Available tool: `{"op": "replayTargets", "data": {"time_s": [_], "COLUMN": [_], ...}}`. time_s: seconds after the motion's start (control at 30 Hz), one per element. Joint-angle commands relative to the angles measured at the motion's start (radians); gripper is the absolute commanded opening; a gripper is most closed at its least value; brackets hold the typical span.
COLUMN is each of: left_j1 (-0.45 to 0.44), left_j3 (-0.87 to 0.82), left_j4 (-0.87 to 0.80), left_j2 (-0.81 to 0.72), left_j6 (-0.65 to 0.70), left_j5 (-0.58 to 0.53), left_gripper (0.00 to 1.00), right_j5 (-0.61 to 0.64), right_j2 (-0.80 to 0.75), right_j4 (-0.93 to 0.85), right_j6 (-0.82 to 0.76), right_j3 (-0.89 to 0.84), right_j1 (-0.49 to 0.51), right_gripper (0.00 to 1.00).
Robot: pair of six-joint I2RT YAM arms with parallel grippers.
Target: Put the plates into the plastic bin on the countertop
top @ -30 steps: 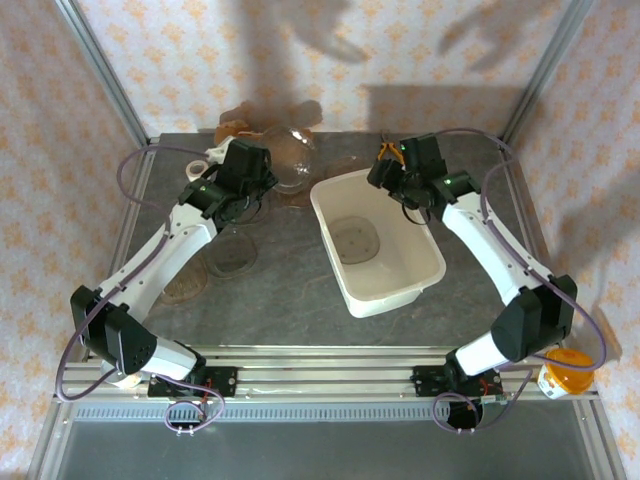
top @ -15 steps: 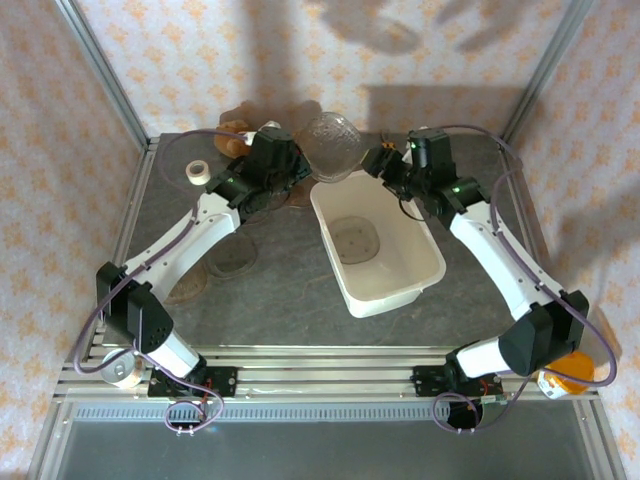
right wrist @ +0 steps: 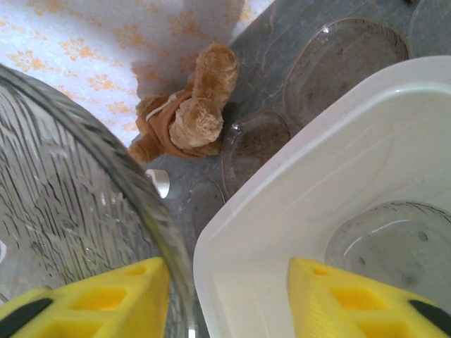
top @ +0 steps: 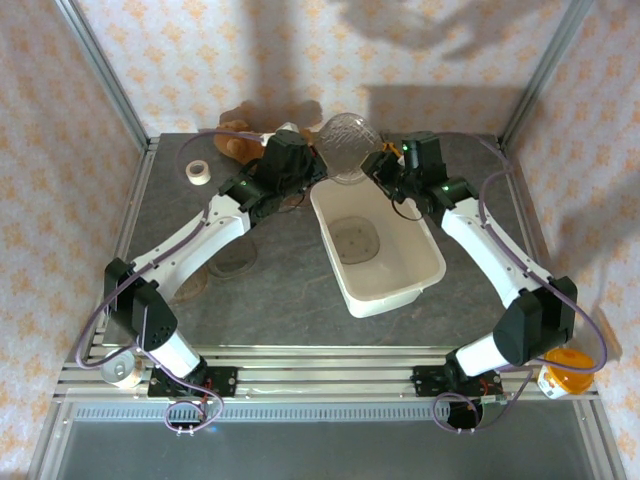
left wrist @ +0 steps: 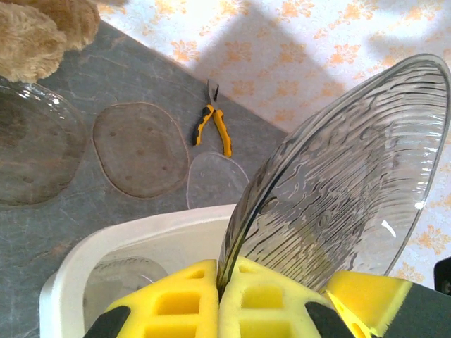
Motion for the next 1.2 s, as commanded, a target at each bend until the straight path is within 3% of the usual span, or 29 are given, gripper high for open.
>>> {"op": "replayTargets", "data": {"time_s": [0.0,0.2,0.4,1.0,1.07,1.17], "left_j1": [-0.023,-0.042,-0.052,-0.061,-0.061,-0.061], "left_j3": [0.056,0.080,0.079,0.079,0.072,0.060], "left_j4": [0.009,-0.030,-0.034,-0.054,-0.054,-0.057], "left_j2": [0.019,0.031,0.030,0.034,0.026,0.011], "left_j6": [-0.001,0.013,0.018,0.014,0.015,0.023], "left_j5": [-0.041,-0.075,-0.092,-0.096,-0.103,-0.127], "left_gripper": [0.00,0.00,0.00,0.00,0.06,0.24], "right_j5": [0.036,0.060,0.069,0.071,0.082,0.092], "right_j2": [-0.004,-0.013,-0.026,-0.033,-0.038,-0.050], "right_j4": [0.051,0.056,0.056,0.031,0.018,0.008], "right_j6": [0.027,0.040,0.048,0.041,0.038,0.038], "right_j3": [-0.019,-0.036,-0.055,-0.066,-0.067,-0.073], "right_j1": [0.004,0.003,0.004,0.004,0.003,0.003], "right_gripper": [0.43,0.28,0.20,0.06,0.05,0.04]}}
